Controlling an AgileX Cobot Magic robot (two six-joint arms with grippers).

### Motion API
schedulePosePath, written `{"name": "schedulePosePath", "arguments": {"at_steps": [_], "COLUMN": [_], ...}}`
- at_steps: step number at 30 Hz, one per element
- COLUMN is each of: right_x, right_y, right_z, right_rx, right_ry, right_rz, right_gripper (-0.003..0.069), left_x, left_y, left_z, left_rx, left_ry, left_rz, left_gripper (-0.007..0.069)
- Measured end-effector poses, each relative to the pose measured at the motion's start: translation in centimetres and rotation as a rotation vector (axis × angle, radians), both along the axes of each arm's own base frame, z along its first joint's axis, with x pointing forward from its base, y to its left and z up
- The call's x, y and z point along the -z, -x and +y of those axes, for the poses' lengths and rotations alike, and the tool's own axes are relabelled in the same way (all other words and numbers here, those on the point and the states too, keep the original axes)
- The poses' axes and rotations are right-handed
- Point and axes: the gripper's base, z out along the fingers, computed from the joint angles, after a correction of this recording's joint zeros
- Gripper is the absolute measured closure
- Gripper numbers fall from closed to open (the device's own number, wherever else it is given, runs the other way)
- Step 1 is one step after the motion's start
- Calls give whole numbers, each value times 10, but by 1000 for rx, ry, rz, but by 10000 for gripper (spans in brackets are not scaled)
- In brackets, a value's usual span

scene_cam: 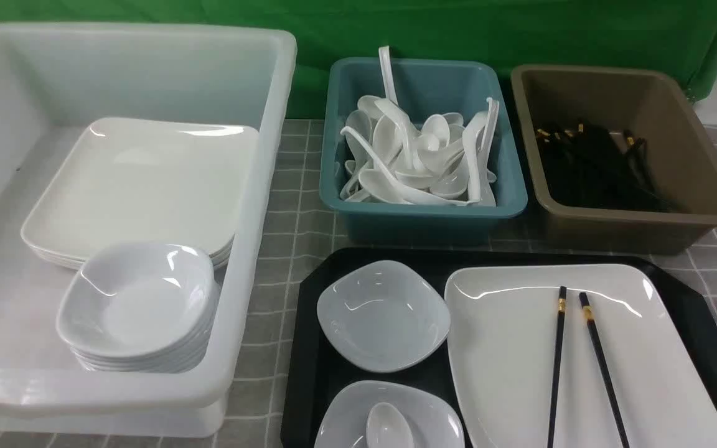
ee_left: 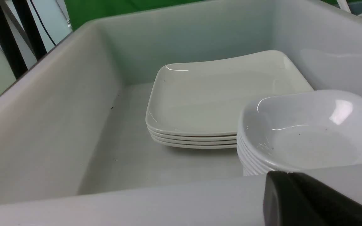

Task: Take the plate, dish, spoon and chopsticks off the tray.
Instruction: Use the right arm to grab a pair of chopsticks from the plate

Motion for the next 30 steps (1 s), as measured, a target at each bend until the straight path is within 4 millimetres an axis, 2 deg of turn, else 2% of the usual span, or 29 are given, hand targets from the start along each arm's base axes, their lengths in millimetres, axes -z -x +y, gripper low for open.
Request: {"name": "schedulePosePath", "arguments": {"at_steps": [18, 21, 23, 26, 30], "right_x": [0, 0, 0, 0, 0], "right_y": [0, 0, 0, 0, 0], "right_z": [0, 0, 0, 0, 0], "right_rx": [0, 0, 0, 0, 0], "right_ry": [0, 0, 0, 0, 0], "right_rz": [0, 0, 0, 0, 0], "right_gripper": [419, 419, 419, 419, 419], "left_x": [0, -2, -10, -27, -40], "left_y": [0, 0, -1, 1, 6], "left_z": [0, 0, 0, 6, 16], "left_rx": [-1, -3, -10, -50, -92], "left_ry": [-10, 32, 180, 536, 744], "left_rz": [0, -27, -116, -315, -512], "left_gripper": [603, 603, 603, 603, 603]}}
